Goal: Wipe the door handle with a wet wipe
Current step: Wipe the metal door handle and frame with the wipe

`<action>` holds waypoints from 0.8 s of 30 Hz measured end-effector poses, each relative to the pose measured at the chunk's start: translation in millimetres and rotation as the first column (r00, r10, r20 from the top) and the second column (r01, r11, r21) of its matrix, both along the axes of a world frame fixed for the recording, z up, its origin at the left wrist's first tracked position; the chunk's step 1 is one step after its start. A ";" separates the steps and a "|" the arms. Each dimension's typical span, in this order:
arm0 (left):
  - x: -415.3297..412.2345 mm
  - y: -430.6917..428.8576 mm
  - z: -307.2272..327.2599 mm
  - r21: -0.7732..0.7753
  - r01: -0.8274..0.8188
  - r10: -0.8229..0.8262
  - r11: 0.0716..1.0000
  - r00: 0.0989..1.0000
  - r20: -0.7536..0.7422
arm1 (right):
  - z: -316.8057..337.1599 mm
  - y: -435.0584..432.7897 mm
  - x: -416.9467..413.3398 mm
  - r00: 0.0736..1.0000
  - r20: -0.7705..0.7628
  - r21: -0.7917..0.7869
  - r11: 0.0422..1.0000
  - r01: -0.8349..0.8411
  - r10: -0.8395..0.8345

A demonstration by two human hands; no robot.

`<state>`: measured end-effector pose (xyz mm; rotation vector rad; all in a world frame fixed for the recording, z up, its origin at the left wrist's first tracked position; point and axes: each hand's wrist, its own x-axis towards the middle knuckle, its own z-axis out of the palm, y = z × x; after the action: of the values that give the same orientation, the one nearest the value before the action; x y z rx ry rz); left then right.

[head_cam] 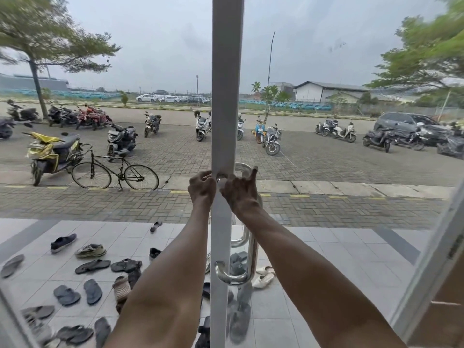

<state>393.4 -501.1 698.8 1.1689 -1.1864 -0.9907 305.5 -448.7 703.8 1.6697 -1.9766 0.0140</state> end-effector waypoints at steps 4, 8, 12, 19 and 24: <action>1.0 0.4 -0.2 0.018 0.023 -0.022 1.000 1.000 -0.011 | 16.1 -14.9 19.0 0.999 0.032 0.060 0.997 0.037 -0.039; 5.4 -1.9 -0.4 0.024 0.074 -0.074 0.997 0.997 -0.008 | 18.4 -22.0 25.4 0.997 0.052 0.065 0.996 0.057 -0.061; -0.2 8.1 -0.1 -0.003 0.033 -0.033 0.999 0.999 0.037 | 8.1 -9.3 7.0 0.989 0.117 -0.049 0.995 -0.084 0.089; -8.1 20.3 -4.0 -0.017 -0.048 0.050 0.999 0.992 0.115 | -15.0 17.6 -34.7 0.981 0.129 -0.184 0.975 -0.122 0.146; -0.3 22.0 -4.3 -0.067 -0.004 0.013 0.998 0.990 0.139 | -6.7 14.9 -32.5 0.994 0.040 -0.111 0.989 -0.094 0.099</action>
<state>393.1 -479.2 694.5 1.2049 -1.3145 -0.8676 273.0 -433.8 697.1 1.7065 -1.8903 0.1945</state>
